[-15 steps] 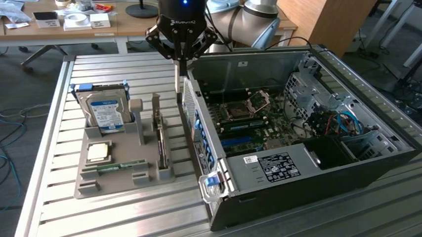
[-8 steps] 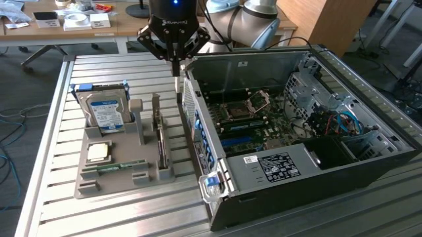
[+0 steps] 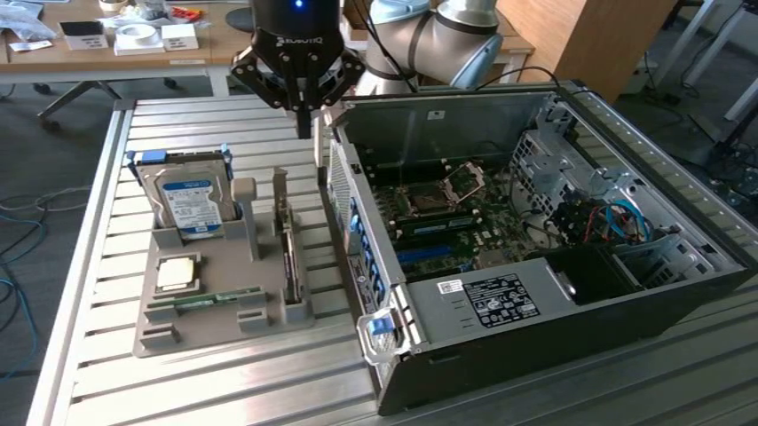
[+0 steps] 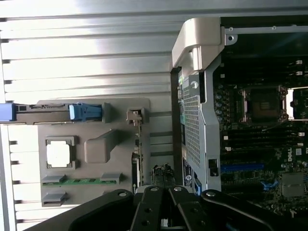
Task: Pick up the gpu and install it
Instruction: 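Reach for the gpu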
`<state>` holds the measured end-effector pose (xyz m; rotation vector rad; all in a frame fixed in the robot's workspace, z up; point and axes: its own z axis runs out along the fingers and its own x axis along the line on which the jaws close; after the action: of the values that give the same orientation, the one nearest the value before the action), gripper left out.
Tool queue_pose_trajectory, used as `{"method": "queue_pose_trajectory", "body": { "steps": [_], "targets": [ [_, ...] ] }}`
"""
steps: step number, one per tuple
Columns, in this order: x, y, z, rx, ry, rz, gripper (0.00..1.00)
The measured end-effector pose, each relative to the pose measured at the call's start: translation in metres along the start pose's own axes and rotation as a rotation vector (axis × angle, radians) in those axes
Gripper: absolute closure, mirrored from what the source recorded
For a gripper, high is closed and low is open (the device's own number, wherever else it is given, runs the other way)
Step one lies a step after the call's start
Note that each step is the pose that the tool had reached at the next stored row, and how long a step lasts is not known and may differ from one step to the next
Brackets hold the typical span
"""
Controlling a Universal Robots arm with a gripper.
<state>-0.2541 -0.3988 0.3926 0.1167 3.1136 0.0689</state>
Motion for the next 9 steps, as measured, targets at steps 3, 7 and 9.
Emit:
{"method": "queue_pose_trajectory", "body": {
  "steps": [3, 7, 9],
  "targets": [
    [0.0014, -0.0001, 0.0000, -0.0001, 0.0000, 0.000, 0.89],
    [0.0015, -0.0001, -0.0001, 0.0000, 0.0001, 0.000, 0.89],
    [0.0015, -0.0001, -0.0001, 0.0000, 0.0000, 0.000, 0.89]
  ]
}}
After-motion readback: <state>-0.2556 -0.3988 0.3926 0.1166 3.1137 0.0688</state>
